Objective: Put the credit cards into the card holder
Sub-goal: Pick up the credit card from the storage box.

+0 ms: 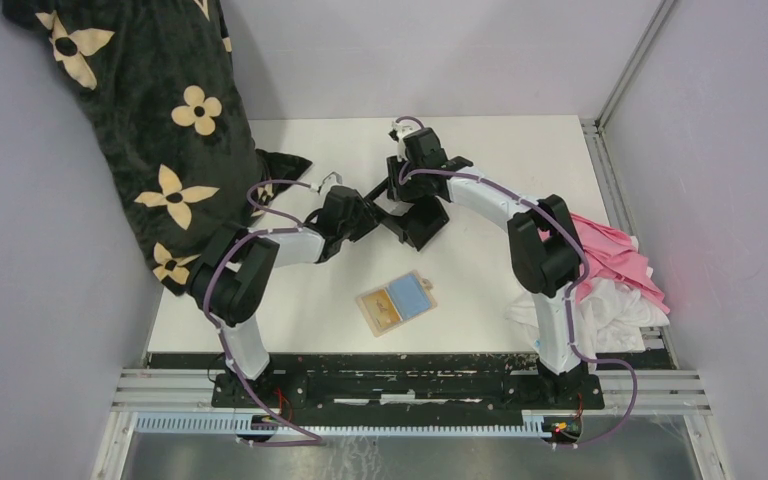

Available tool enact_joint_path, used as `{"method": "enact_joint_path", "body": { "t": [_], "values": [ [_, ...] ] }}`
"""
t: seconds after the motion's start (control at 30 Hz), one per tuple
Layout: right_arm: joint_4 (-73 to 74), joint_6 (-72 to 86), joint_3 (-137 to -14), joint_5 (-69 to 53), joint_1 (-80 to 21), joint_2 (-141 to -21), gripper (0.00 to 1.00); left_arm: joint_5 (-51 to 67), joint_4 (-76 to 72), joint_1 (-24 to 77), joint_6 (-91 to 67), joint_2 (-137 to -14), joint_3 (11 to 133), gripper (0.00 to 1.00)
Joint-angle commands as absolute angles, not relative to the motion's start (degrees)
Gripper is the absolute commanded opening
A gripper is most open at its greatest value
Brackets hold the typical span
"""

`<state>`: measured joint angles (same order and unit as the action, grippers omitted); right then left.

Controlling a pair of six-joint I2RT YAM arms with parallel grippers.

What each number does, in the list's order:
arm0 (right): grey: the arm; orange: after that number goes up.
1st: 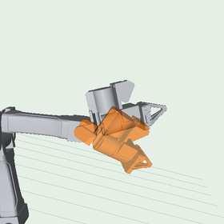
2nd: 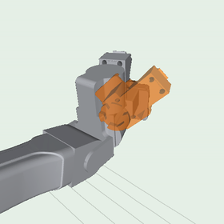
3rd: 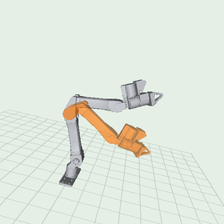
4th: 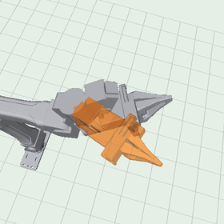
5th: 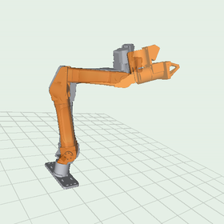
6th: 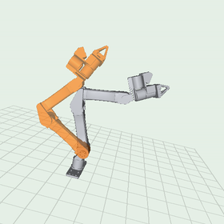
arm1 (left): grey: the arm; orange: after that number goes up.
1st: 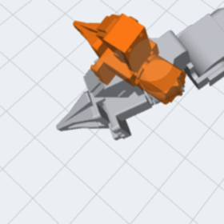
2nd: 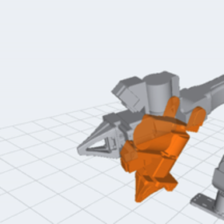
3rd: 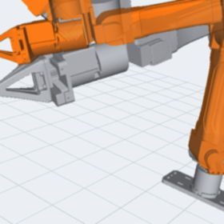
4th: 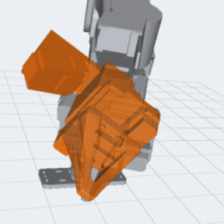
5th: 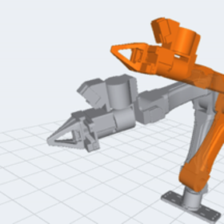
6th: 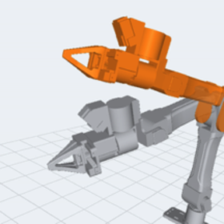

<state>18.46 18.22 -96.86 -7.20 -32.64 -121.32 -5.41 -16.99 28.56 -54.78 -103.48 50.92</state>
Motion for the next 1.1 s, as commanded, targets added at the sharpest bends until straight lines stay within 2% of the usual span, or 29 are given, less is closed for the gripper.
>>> {"method": "enact_joint_path", "body": {
  "t": [0.0,0.23,0.43,0.67,0.97,1.07],
  "values": [
    [18.89,19.07,-96.16,-9.14,-33.31,-117.66,0.36,-4.98,-19.99,28.38,-52.22,-104.37,55.11,0.49],
    [18.89,19.07,-95.38,-8.42,-33.33,-116.75,0.34,-4.88,-19.16,28.28,-51.59,-105.14,56.64,0.49],
    [19.82,18.38,-95.2,-6.16,-33.35,-115.7,0.24,-4.5,-18.57,28.08,-50.95,-105.43,57.84,0.49],
    [21.32,16.88,-94.89,-1.99,-33.33,-114.78,0.18,-3.51,-17.81,27.99,-49.75,-105.55,59.35,0.48],
    [21.79,14.01,-93.05,6.99,-33.4,-110.31,0.02,-3.18,-18.18,27.99,-47.62,-102.47,57.7,0.49],
    [22.01,13.5,-92.86,8.83,-33.39,-109.02,0.01,-3.17,-18.06,28.01,-46.97,-100.58,56.86,0.49]
  ]
}}
